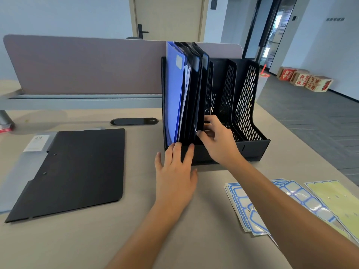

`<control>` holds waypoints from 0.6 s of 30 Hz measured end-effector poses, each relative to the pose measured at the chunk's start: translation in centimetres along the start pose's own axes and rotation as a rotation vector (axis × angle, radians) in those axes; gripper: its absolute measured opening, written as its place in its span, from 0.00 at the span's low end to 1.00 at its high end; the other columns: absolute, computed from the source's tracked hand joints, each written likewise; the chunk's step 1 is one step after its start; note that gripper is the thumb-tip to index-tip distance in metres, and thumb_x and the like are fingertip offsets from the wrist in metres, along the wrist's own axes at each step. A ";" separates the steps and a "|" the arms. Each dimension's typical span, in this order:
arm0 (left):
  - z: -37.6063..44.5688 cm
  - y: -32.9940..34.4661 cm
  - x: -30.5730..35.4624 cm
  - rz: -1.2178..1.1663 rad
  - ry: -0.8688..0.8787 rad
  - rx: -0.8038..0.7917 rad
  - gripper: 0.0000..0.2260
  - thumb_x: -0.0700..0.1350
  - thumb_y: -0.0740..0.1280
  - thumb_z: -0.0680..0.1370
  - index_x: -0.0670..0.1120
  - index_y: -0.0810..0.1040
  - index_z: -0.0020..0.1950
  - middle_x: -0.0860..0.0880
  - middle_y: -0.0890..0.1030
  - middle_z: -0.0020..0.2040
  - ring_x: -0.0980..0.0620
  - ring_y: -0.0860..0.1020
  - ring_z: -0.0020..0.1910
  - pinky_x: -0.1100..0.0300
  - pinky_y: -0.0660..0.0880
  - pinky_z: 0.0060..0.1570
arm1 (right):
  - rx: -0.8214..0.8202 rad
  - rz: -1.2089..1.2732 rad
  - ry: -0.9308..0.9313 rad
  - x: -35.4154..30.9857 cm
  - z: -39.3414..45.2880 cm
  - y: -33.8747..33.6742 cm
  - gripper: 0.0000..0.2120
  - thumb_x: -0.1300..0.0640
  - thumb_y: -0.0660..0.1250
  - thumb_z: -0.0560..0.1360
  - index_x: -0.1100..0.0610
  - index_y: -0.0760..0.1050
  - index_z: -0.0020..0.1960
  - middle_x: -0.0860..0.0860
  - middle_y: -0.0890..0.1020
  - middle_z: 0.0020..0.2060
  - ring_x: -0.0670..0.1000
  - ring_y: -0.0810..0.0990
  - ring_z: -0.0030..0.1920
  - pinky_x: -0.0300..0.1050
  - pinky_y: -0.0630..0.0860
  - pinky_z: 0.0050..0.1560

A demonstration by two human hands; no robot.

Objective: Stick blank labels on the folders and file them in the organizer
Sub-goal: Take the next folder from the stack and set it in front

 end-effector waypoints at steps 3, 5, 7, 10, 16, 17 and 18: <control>0.0 0.2 0.0 0.002 0.005 -0.003 0.30 0.54 0.69 0.77 0.52 0.66 0.78 0.45 0.69 0.71 0.44 0.66 0.72 0.38 0.66 0.70 | -0.030 -0.044 -0.010 -0.3 -0.3 0.1 0.18 0.58 0.69 0.83 0.50 0.72 0.71 0.45 0.85 0.57 0.45 0.84 0.59 0.32 0.77 0.59; -0.1 0.2 -0.1 0.000 0.004 -0.013 0.30 0.54 0.69 0.77 0.52 0.65 0.78 0.45 0.68 0.72 0.45 0.65 0.73 0.37 0.65 0.71 | -0.047 -0.084 -0.018 -0.8 -0.4 0.2 0.21 0.59 0.69 0.83 0.51 0.72 0.74 0.42 0.83 0.58 0.44 0.81 0.61 0.38 0.77 0.64; -0.3 0.4 -0.1 -0.009 0.007 -0.028 0.31 0.54 0.68 0.77 0.52 0.64 0.79 0.46 0.67 0.74 0.45 0.64 0.75 0.37 0.63 0.72 | -0.051 -0.111 -0.022 -1.3 -0.8 0.0 0.22 0.59 0.69 0.83 0.52 0.71 0.75 0.41 0.81 0.57 0.42 0.79 0.61 0.37 0.76 0.65; -0.6 0.3 -0.1 -0.060 0.023 -0.058 0.31 0.53 0.67 0.78 0.50 0.63 0.79 0.47 0.65 0.77 0.46 0.60 0.78 0.37 0.61 0.75 | -0.053 -0.144 -0.023 -2.5 -1.7 -0.4 0.23 0.59 0.69 0.83 0.52 0.71 0.76 0.40 0.80 0.57 0.39 0.77 0.60 0.30 0.73 0.62; -2.2 -2.4 -2.4 -0.111 -0.009 -0.114 0.30 0.55 0.65 0.80 0.51 0.60 0.80 0.46 0.62 0.79 0.45 0.59 0.79 0.45 0.59 0.77 | -0.013 -0.260 -0.030 -6.1 -5.1 -0.7 0.24 0.53 0.68 0.84 0.54 0.69 0.78 0.49 0.80 0.68 0.49 0.78 0.68 0.47 0.76 0.69; -2.8 -3.1 -3.3 -0.079 -0.032 -0.127 0.29 0.56 0.64 0.81 0.51 0.59 0.80 0.46 0.62 0.79 0.45 0.59 0.79 0.46 0.59 0.76 | -0.015 -0.273 -0.040 -6.8 -5.8 -0.3 0.23 0.53 0.68 0.84 0.54 0.69 0.77 0.51 0.80 0.68 0.50 0.78 0.69 0.49 0.76 0.69; -3.5 -3.9 -4.4 -0.042 -0.058 -0.140 0.29 0.56 0.63 0.81 0.51 0.60 0.79 0.46 0.62 0.78 0.44 0.60 0.78 0.45 0.60 0.76 | -0.027 -0.269 -0.048 -7.5 -6.6 0.4 0.22 0.53 0.67 0.84 0.54 0.70 0.76 0.51 0.80 0.68 0.50 0.78 0.69 0.50 0.76 0.69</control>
Point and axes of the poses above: each hand's wrist, its own z-axis towards the middle knuckle, its own y-axis out of the palm, x = y × z, the point moved 10 cm from there along z, towards the middle knuckle
